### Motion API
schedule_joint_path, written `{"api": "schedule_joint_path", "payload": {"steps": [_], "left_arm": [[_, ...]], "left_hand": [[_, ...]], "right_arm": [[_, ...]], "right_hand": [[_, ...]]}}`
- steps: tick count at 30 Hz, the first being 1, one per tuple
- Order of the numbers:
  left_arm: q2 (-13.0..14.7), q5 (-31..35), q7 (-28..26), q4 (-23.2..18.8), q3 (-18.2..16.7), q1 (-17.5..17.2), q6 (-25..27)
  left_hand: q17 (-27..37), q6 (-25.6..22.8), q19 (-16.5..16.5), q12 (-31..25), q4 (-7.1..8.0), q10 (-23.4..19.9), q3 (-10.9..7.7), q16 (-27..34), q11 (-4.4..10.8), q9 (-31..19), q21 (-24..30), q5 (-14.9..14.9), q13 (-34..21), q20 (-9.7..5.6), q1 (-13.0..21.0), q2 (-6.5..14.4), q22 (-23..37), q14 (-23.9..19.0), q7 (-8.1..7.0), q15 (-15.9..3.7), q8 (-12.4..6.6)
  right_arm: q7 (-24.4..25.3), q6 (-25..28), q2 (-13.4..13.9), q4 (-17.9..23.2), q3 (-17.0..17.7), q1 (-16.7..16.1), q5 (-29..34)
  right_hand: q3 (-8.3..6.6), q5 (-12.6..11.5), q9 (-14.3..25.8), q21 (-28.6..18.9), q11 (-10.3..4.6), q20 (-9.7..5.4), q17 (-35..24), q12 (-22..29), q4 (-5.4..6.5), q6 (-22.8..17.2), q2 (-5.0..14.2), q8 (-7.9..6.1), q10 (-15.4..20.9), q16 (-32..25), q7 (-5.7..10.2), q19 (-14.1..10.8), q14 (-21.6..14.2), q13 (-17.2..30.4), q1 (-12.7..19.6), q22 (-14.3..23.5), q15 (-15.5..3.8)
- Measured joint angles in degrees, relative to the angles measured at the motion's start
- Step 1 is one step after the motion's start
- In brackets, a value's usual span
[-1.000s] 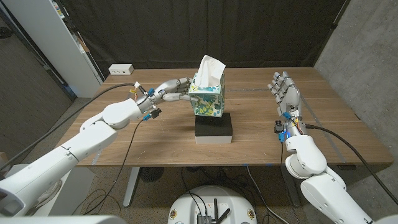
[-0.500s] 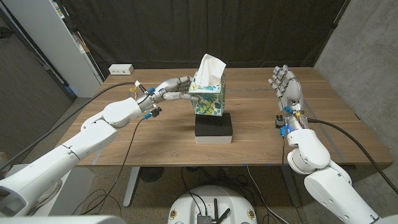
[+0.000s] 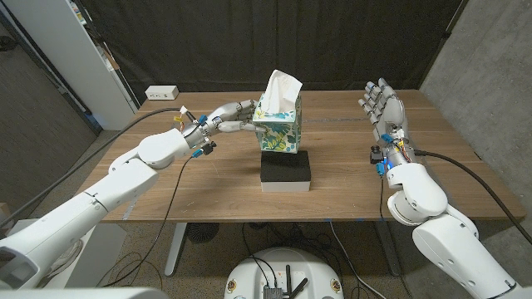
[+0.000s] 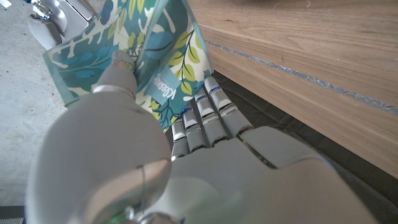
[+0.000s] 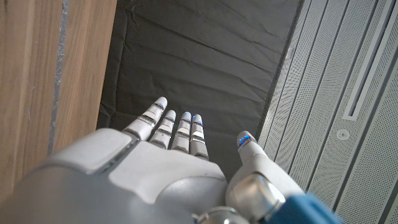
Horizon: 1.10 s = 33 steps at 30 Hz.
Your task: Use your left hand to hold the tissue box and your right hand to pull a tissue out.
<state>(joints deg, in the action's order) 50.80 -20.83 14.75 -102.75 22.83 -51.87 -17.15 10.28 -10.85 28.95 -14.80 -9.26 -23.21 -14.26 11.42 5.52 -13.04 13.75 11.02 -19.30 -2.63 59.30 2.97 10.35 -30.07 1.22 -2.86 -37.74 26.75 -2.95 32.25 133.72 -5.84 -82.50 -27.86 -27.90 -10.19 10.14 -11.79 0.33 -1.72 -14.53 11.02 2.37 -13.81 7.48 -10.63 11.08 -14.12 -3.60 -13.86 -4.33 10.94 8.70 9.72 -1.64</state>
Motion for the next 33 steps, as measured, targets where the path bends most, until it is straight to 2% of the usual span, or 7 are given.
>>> {"api": "schedule_joint_path", "payload": {"steps": [20, 25, 33], "left_arm": [[-0.12, 0.19, 0.0, -0.22, 0.2, 0.51, 0.52], [-0.13, 0.28, -0.01, -0.41, 0.29, 0.55, 0.84], [-0.13, 0.44, -0.22, -0.83, 0.33, 0.55, 1.18]], "left_hand": [[-0.04, 0.0, 0.0, 0.44, 0.08, 0.0, -0.44, 0.07, 0.0, 0.0, -0.23, 0.07, 0.01, 0.0, 0.34, 0.32, 0.0, 0.02, 0.0, 0.02, 0.03], [-0.03, 0.0, 0.0, 0.43, 0.04, 0.0, -0.5, 0.06, 0.0, 0.0, -0.23, 0.25, 0.01, 0.0, 0.34, 0.32, 0.0, -0.15, 0.0, 0.27, 0.03], [-0.01, 0.0, 0.0, 0.43, 0.04, -0.32, -0.49, 0.06, -0.32, 0.0, -0.23, 0.25, -0.26, 0.0, 0.33, 0.33, 0.0, -0.2, 0.0, 0.22, -0.2]], "right_arm": [[-0.07, 4.72, 2.59, 2.31, 2.96, 1.15, -2.16], [0.32, 6.33, 4.18, 3.14, 3.77, 0.93, -0.02], [0.53, 9.61, 8.55, 4.6, 4.83, 0.7, 6.93]], "right_hand": [[-0.46, 0.0, 0.0, 0.0, -0.01, -0.01, 0.01, 0.0, 0.46, 0.0, 0.0, 0.0, -0.01, 0.0, 0.0, 0.01, 0.01, 0.0, 0.0, 0.0, -0.01], [-0.98, 0.0, 0.0, 0.44, -0.46, -0.72, -0.27, 0.0, 0.65, -0.01, 0.0, 0.0, -0.03, 0.29, 0.02, 0.84, 1.28, 0.0, 0.0, 0.0, -0.41], [-1.66, -0.22, 0.0, 0.44, -1.48, -0.42, -0.27, 0.24, 1.34, -1.03, 0.0, -0.14, 0.8, 0.4, 1.04, 1.25, 1.56, 0.0, 0.0, 0.0, -0.51]]}}
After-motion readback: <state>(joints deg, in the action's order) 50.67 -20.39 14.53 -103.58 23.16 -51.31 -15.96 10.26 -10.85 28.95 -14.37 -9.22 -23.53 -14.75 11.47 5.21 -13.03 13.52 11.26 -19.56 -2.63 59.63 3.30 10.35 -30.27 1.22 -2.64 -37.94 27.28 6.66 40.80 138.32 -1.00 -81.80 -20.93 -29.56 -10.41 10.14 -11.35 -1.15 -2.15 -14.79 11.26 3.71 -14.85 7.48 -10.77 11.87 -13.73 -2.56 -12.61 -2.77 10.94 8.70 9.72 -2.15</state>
